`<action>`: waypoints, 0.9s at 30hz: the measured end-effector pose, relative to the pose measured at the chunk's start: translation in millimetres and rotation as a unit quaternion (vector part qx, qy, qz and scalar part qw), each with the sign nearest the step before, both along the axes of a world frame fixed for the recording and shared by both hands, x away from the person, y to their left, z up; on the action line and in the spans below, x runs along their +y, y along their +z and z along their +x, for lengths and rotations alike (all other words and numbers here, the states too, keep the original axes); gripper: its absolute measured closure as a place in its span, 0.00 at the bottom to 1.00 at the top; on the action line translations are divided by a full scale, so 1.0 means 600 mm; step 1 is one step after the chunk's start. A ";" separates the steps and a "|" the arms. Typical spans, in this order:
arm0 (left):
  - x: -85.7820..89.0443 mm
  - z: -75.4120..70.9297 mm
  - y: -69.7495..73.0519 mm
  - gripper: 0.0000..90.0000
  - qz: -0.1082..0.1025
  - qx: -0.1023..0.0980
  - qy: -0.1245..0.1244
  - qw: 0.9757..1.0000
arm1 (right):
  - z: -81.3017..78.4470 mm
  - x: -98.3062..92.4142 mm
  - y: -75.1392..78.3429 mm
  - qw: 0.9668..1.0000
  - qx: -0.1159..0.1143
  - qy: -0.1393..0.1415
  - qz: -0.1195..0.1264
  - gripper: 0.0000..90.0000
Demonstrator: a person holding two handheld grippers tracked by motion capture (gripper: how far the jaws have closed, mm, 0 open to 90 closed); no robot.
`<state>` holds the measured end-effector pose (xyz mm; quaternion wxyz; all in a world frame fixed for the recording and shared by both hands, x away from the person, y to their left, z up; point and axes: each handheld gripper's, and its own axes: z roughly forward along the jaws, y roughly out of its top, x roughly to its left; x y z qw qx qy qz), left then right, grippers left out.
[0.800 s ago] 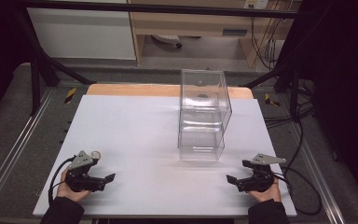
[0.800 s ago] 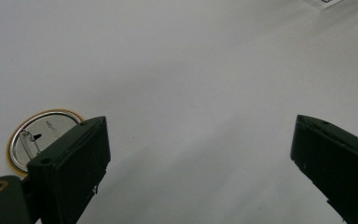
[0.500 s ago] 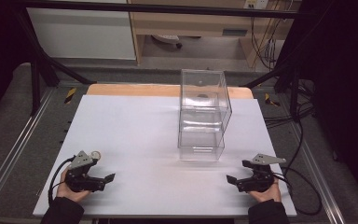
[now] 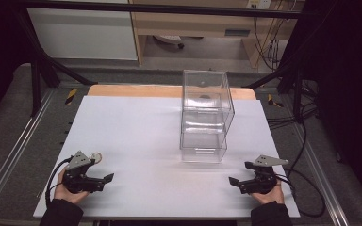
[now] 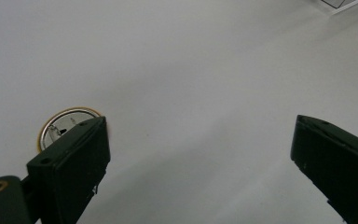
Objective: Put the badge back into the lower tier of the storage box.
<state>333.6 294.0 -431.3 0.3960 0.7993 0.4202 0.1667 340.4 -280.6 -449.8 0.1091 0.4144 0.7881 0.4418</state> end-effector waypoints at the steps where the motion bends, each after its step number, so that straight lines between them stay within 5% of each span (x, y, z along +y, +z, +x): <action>1: 0.000 0.001 0.001 0.05 0.003 0.002 0.002 1.000 | 0.000 0.000 0.000 1.000 0.000 0.000 0.000 0.01; 27: 0.032 0.048 0.030 0.05 0.012 0.018 0.056 0.998 | -0.001 0.000 0.000 1.000 -0.003 -0.001 -0.006 0.01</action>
